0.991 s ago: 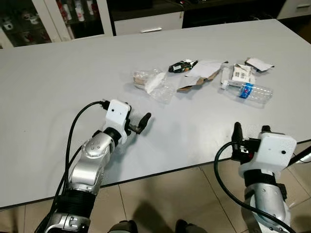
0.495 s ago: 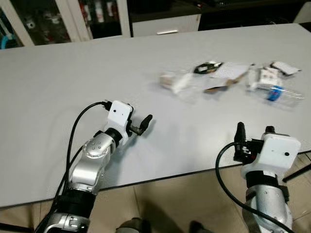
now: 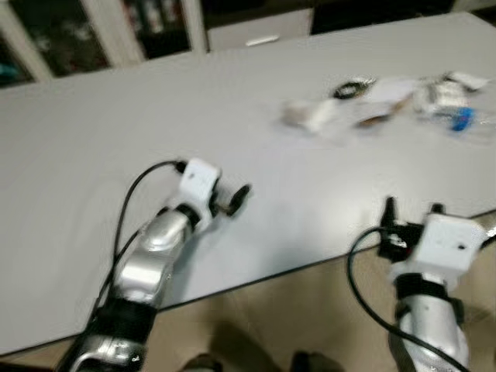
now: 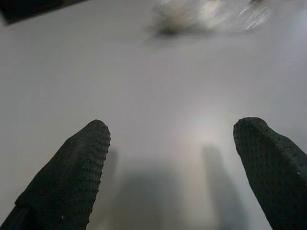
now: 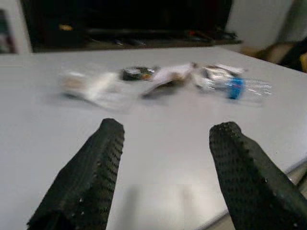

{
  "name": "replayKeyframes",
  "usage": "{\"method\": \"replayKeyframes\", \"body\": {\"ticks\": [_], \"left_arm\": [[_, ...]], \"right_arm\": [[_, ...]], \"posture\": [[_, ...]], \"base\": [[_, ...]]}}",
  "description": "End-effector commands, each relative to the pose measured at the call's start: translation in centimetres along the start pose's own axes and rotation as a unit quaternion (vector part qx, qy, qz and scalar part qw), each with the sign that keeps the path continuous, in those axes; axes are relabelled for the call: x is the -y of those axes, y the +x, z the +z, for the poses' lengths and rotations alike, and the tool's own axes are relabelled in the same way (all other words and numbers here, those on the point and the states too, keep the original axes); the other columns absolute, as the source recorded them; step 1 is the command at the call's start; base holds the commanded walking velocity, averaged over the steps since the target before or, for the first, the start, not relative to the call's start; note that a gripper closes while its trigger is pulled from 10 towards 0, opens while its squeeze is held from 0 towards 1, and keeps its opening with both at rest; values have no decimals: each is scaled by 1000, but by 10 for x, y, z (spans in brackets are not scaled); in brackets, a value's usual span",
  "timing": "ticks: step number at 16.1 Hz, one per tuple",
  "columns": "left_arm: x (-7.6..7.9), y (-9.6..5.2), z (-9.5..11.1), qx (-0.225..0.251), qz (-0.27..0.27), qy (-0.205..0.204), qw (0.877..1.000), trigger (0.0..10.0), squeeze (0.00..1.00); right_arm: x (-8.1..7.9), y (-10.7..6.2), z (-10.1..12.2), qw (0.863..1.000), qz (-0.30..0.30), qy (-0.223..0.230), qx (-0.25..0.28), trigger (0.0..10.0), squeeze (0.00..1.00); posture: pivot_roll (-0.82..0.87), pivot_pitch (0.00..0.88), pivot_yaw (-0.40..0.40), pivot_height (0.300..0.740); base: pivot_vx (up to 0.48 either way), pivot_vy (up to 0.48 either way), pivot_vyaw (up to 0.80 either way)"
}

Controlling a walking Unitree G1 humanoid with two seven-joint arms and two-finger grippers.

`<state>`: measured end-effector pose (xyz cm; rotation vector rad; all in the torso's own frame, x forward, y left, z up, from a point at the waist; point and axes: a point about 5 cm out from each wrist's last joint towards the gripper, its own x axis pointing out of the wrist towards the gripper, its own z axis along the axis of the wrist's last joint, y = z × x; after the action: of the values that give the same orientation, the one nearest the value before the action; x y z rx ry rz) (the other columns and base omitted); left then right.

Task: Picking trash to rubbish bin

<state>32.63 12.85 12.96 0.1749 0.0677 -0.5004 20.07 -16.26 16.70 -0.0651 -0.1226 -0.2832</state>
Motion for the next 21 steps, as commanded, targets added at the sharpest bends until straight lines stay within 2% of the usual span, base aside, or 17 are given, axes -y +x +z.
{"method": "replayKeyframes", "body": {"ticks": [1, 5, 7, 8, 11, 14, 21], "left_arm": [[1, 1, -1, -4, -1, 1, 1000, 10000, 0], [7, 5, 4, 13, -16, 2, 1000, 10000, 0], [11, 6, 6, 18, -21, -3, 1000, 10000, 0], [11, 7, 6, 21, -23, -5, 1000, 10000, 0], [14, 8, 10, 31, -31, -2, 999, 10000, 0], [19, 11, 12, 36, -37, -2, 999, 10000, 0], [27, 18, 15, 47, -51, -13, 998, 10000, 0]], "right_arm": [[6, 0, 0, 1000, -22, 2, -3, 10000, 0], [18, 5, -2, 997, -74, -13, -9, 10000, 0], [19, 6, -2, 996, -88, 13, -5, 10000, 0], [20, 6, -2, 995, -95, 12, -5, 10000, 0], [14, 5, -5, 998, -66, -5, -18, 10000, 0], [11, 4, -7, 998, -58, -1, -22, 10000, 0], [15, 7, -6, 998, -61, -5, -22, 10000, 0]], "posture": [[49, 150, 61, 740], [48, 140, 57, 740], [47, 137, 55, 740], [47, 137, 55, 740], [50, 134, 55, 740], [53, 130, 59, 740], [37, 114, 52, 740]], "base": [[0, 274, 0], [0, 68, 0], [0, 0, 0], [0, 0, 0], [0, 0, 0], [0, 0, 0], [0, 0, -731]]}}
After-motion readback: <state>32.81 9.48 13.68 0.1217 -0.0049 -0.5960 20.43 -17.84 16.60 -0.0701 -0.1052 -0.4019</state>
